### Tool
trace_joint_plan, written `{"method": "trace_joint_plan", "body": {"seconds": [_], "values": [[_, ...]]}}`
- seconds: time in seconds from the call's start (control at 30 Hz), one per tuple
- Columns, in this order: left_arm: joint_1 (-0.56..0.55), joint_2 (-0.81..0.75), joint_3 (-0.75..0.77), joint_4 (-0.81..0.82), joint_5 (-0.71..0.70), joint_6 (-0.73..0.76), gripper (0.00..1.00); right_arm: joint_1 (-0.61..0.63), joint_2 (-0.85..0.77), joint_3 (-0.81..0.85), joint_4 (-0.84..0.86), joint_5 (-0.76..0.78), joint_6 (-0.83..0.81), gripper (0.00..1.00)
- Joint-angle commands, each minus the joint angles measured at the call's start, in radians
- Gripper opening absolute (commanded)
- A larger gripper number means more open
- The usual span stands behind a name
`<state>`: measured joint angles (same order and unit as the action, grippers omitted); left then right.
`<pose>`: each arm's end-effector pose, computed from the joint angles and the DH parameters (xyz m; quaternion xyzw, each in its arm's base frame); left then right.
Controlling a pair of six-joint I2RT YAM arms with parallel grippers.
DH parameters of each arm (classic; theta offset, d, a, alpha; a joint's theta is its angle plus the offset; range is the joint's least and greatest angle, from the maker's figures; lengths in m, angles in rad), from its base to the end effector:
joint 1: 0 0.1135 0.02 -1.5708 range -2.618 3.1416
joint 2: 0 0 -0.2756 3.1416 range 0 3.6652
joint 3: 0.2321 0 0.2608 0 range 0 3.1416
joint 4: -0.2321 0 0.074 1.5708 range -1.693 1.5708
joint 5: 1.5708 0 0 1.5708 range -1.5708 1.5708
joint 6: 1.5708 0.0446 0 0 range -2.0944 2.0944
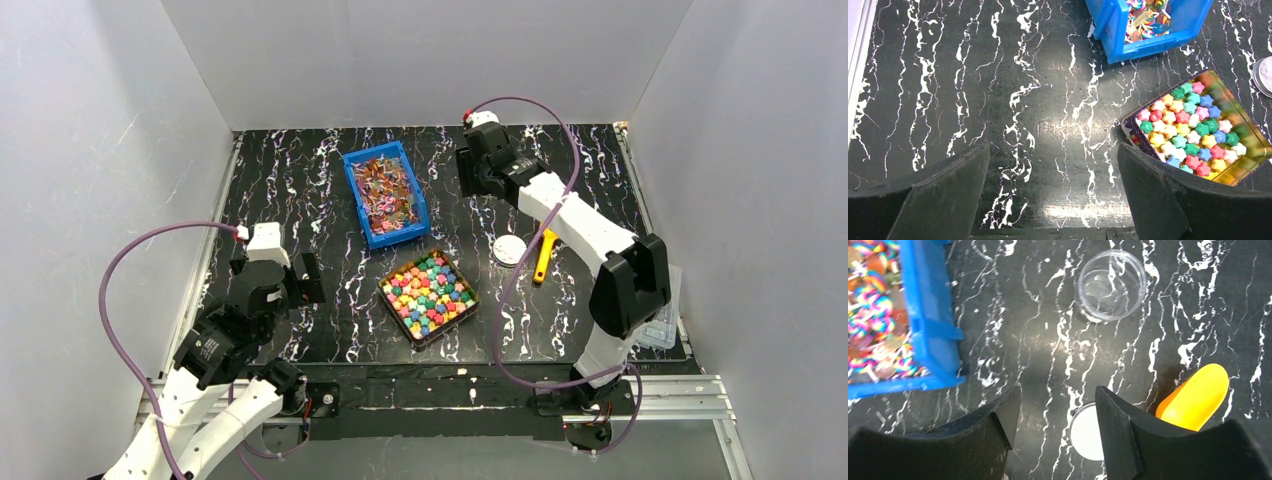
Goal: Pack the candies
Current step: Move the storage box to the center of the board, then pick up the packing bottle from the center of the board.
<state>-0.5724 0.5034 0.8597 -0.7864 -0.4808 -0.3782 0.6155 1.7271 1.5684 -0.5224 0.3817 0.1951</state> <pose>0.0942 -0.0361 0.3439 -0.0487 0.8261 -0.0618 0.5580 0.3465 0.2247 0.3322 -0.1051 0.8838 0.0092 0.4558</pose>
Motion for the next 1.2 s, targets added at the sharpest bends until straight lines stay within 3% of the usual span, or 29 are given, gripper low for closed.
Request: {"method": "trace_joint_plan", "body": {"seconds": [0.0, 0.43, 1.0, 1.17], "values": [[0.002, 0.013, 0.023, -0.007, 0.005, -0.003, 0.99, -0.051, 0.084, 0.104, 0.004, -0.030, -0.023, 0.66], [0.002, 0.018, 0.022, 0.000, 0.012, 0.002, 0.99, -0.150, 0.393, 0.452, -0.092, -0.098, 0.003, 0.63], [0.003, 0.029, 0.024, 0.007, 0.018, 0.011, 0.99, -0.176, 0.572, 0.524, -0.072, -0.110, 0.012, 0.53], [0.003, 0.031, 0.025, 0.007, 0.015, 0.012, 0.99, -0.181, 0.596, 0.543, -0.077, -0.120, 0.005, 0.43]]}}
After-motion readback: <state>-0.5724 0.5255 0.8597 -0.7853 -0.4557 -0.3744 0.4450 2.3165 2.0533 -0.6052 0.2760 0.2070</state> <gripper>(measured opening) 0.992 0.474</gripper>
